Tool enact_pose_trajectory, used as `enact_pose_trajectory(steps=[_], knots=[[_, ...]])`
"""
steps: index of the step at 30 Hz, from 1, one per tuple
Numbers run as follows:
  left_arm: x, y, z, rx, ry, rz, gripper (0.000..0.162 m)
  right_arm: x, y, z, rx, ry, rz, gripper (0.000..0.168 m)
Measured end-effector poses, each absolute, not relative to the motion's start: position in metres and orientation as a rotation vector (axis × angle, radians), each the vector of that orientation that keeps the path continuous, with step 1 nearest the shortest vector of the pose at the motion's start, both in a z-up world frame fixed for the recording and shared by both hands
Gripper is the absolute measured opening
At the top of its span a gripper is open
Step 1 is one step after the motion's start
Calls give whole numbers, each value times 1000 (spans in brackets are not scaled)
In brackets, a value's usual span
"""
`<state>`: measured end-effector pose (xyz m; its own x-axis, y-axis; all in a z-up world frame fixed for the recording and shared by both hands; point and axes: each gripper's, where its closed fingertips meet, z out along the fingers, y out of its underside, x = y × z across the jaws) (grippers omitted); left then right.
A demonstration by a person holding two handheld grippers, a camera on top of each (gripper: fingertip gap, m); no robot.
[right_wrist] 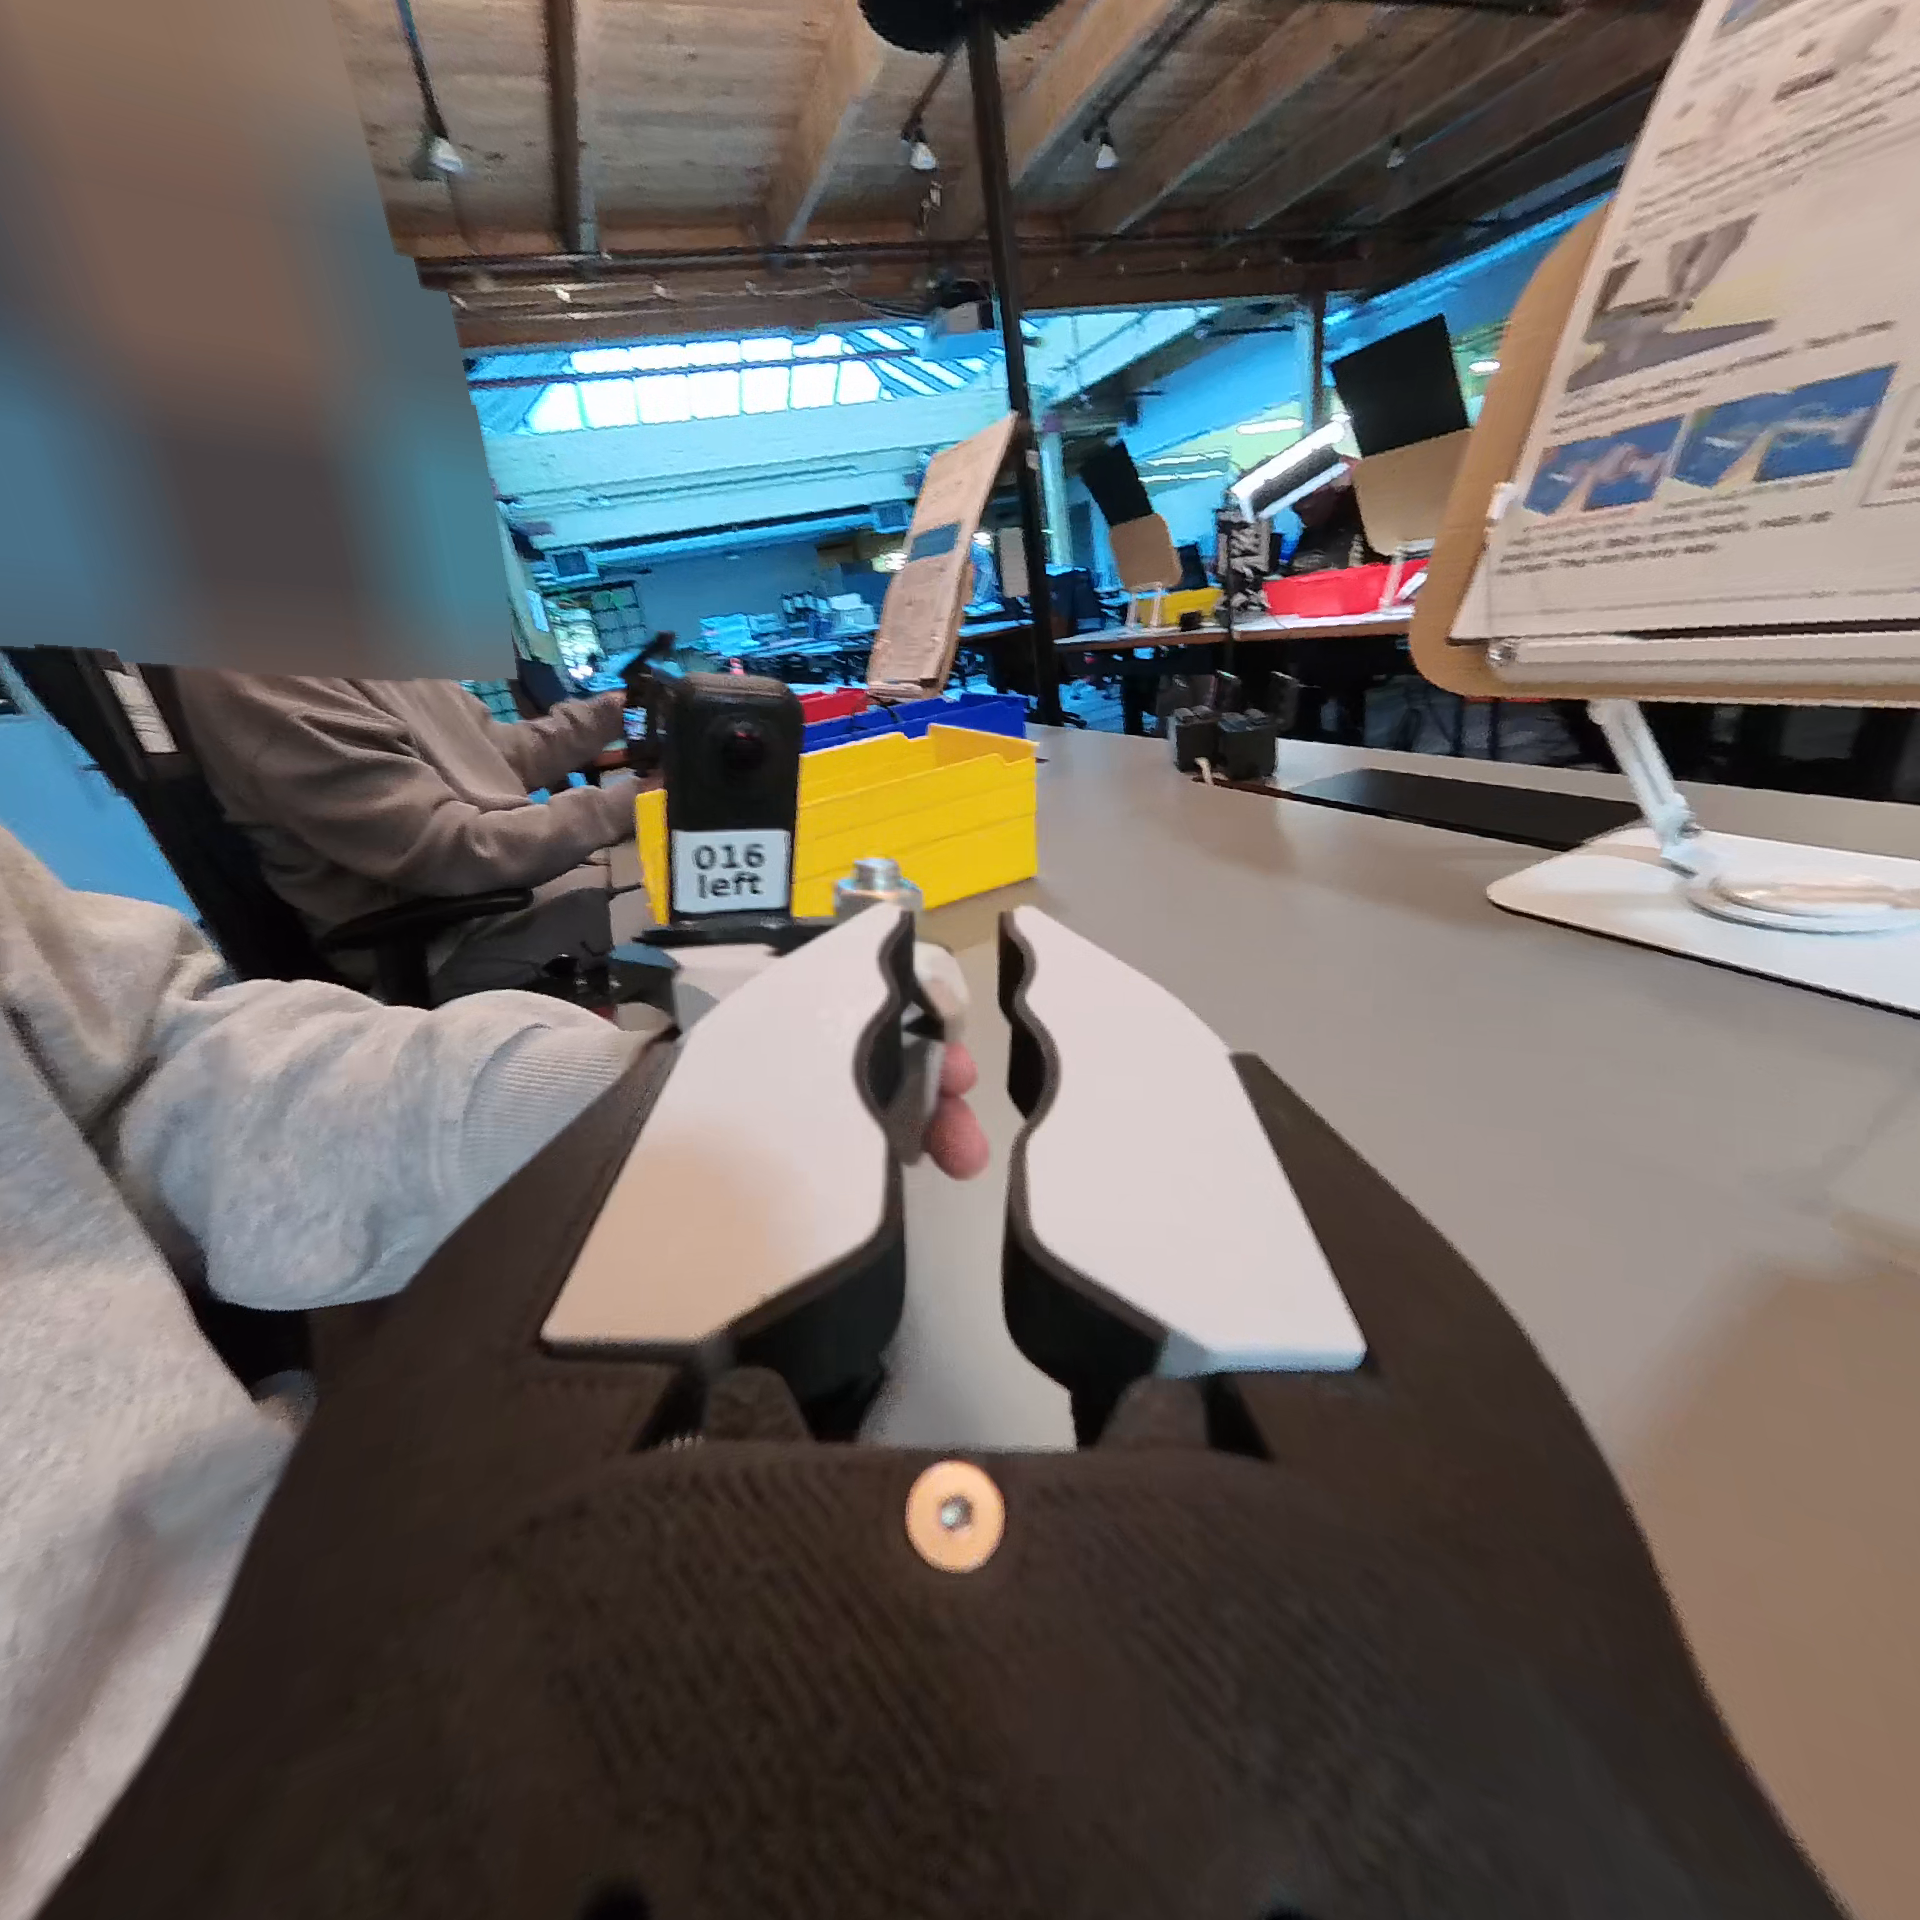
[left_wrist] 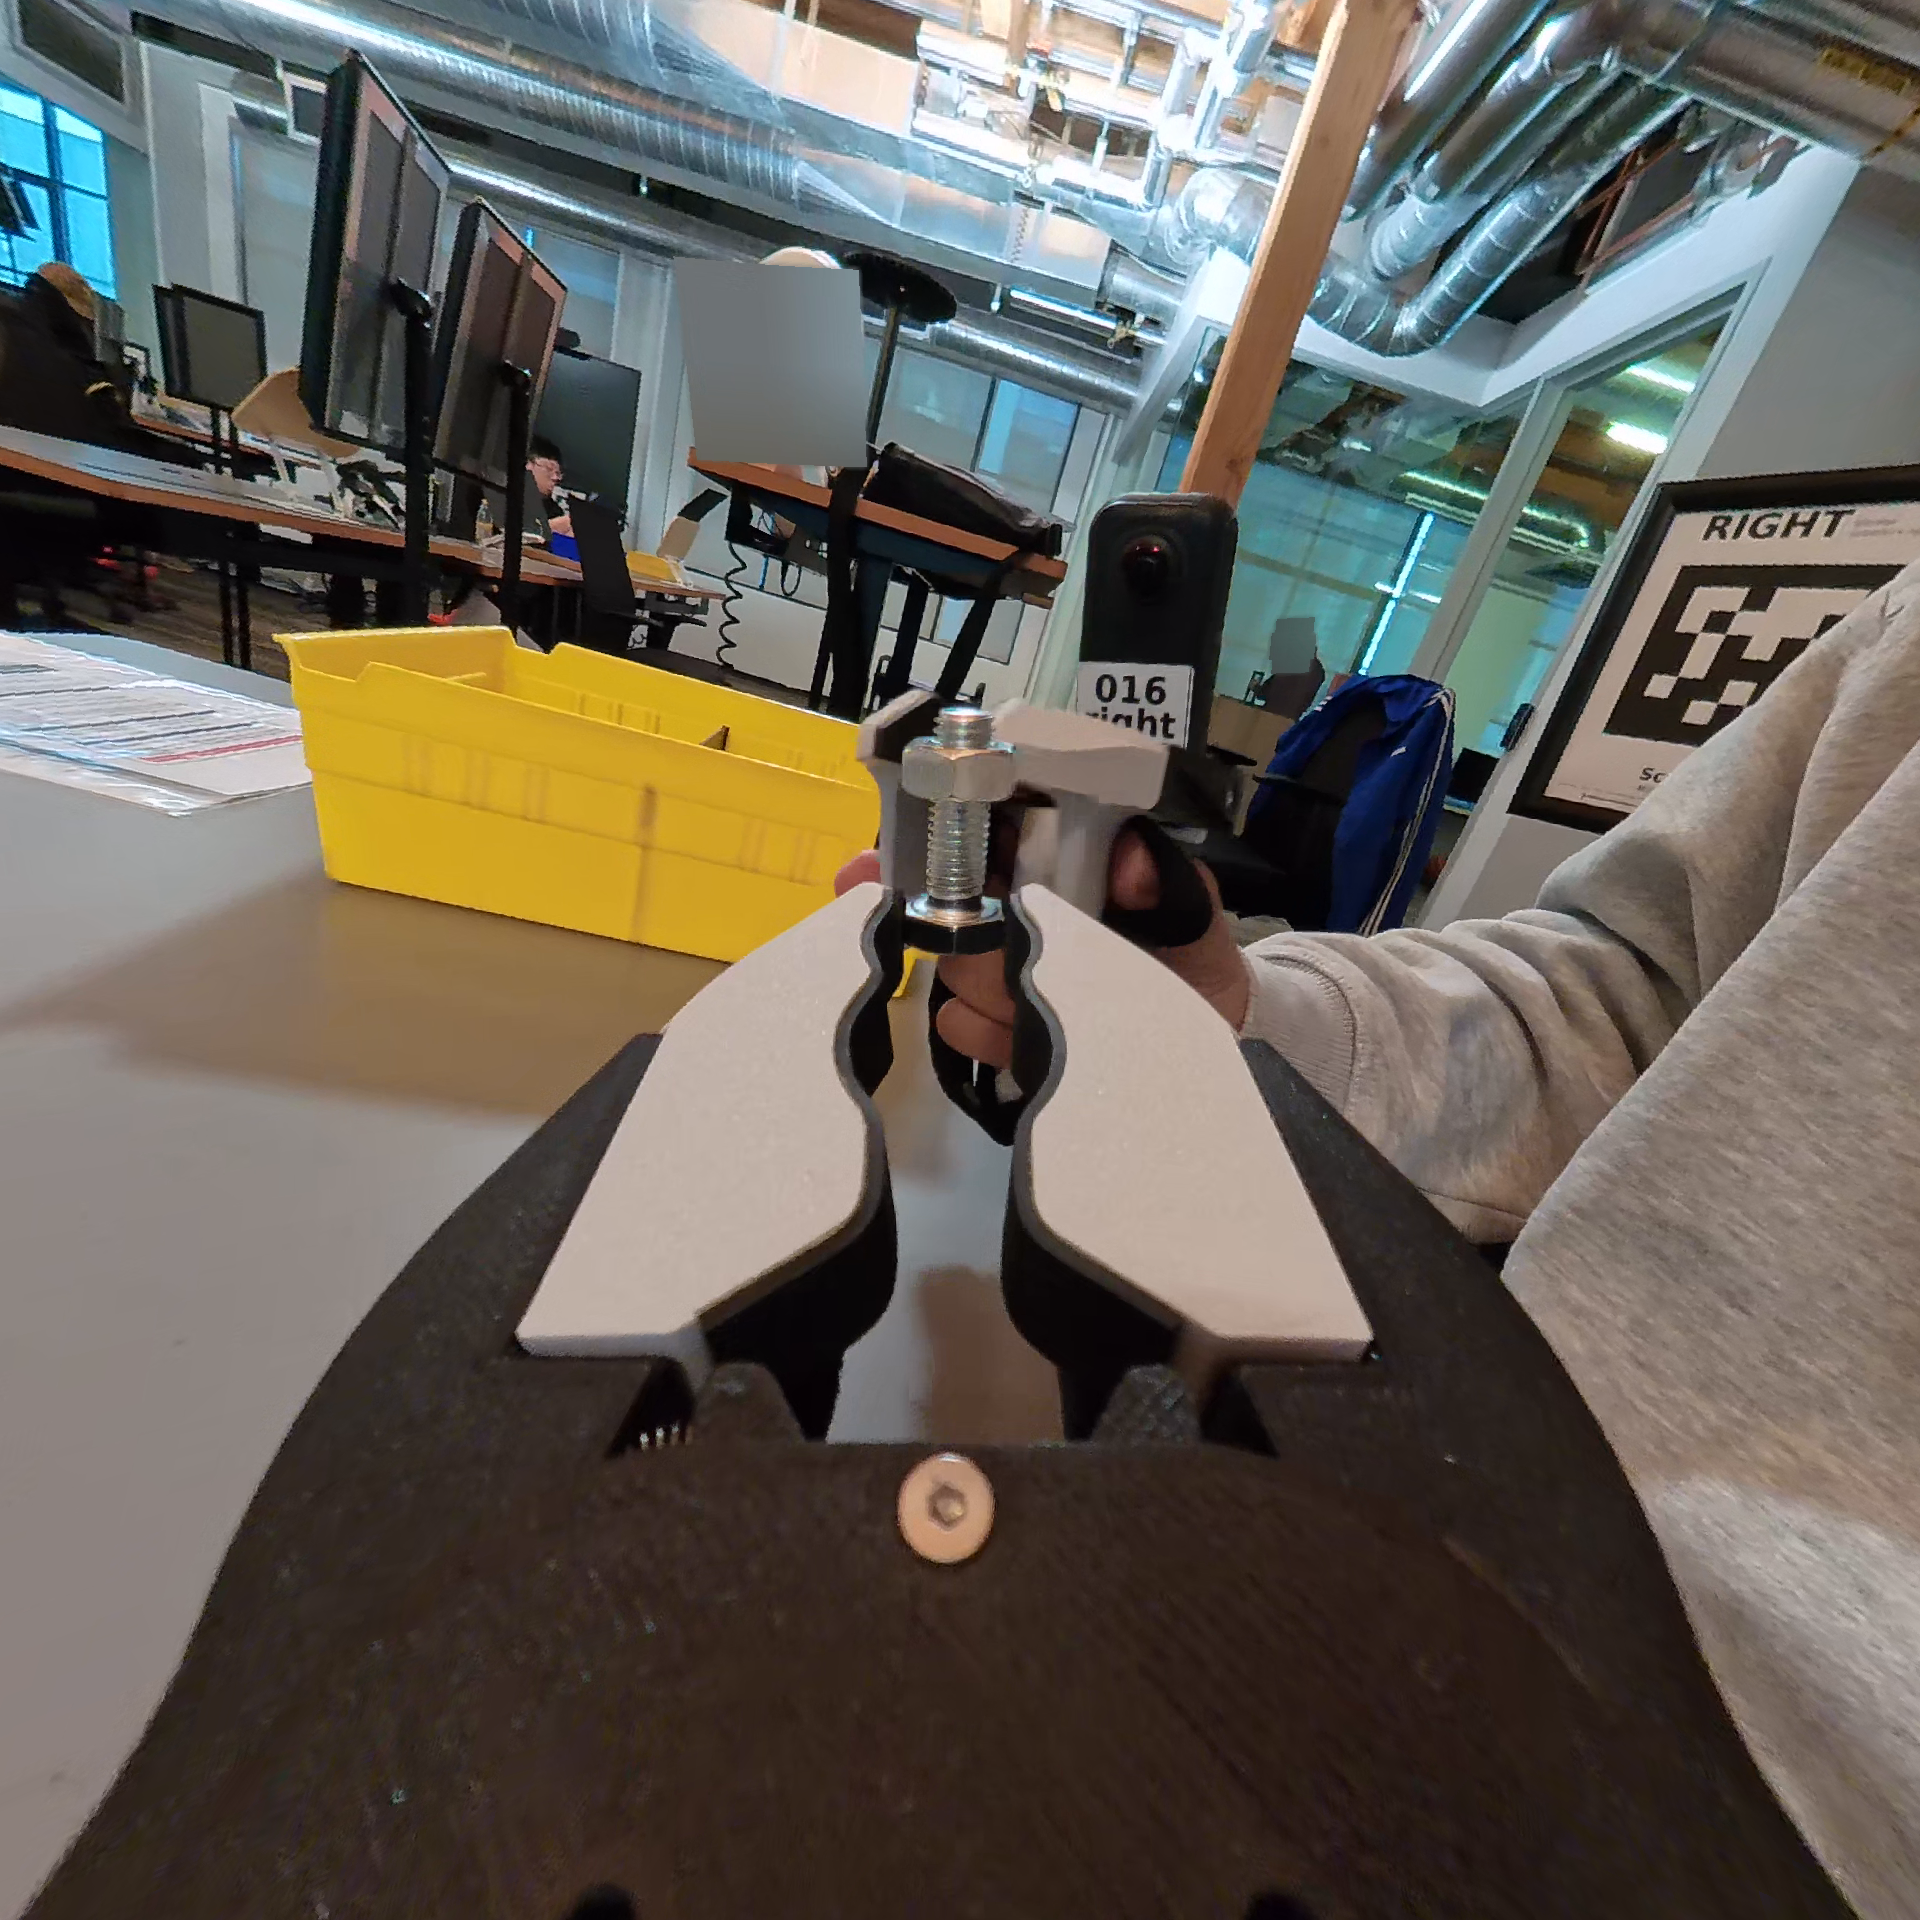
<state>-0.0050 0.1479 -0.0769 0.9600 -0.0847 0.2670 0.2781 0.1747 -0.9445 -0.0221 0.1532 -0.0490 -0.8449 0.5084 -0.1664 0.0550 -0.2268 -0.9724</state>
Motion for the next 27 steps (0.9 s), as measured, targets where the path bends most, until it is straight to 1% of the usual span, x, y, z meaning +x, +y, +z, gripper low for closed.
enact_pose_trajectory(steps=[5, 8, 9, 10, 12, 18, 21, 24, 25, 26, 27], knots=[[-2, 150, -79, -1390, -154, -257, 19, -13, 138, -50, -595, -1777, 2150, 25], [-2, 150, -80, -1391, -154, -255, 20, -16, 140, -52, -631, -1772, 2148, 23], [-3, 150, -79, -1383, -160, -257, 20, -17, 143, -51, -655, -1763, 2177, 20], [-4, 148, -77, -1373, -164, -264, 19, -21, 147, -51, -699, -1742, 2191, 12], [-5, 147, -75, -1360, -170, -265, 19, -27, 157, -51, -747, -1702, 2199, 11], [-3, 149, -78, -1379, -160, -260, 19, -14, 147, -41, -638, -1698, 2260, 26], [-1, 150, -79, -1390, -149, -255, 19, -13, 142, -44, -626, -1724, 2245, 29], [-1, 150, -79, -1392, -148, -252, 19, -18, 144, -47, -639, -1733, 2191, 27], [-2, 150, -79, -1391, -152, -250, 19, -21, 148, -48, -663, -1722, 2178, 23], [-3, 149, -79, -1385, -154, -255, 19, -27, 153, -51, -720, -1710, 2142, 15], [-3, 149, -78, -1380, -157, -257, 19, -32, 159, -54, -759, -1700, 2116, 15]])
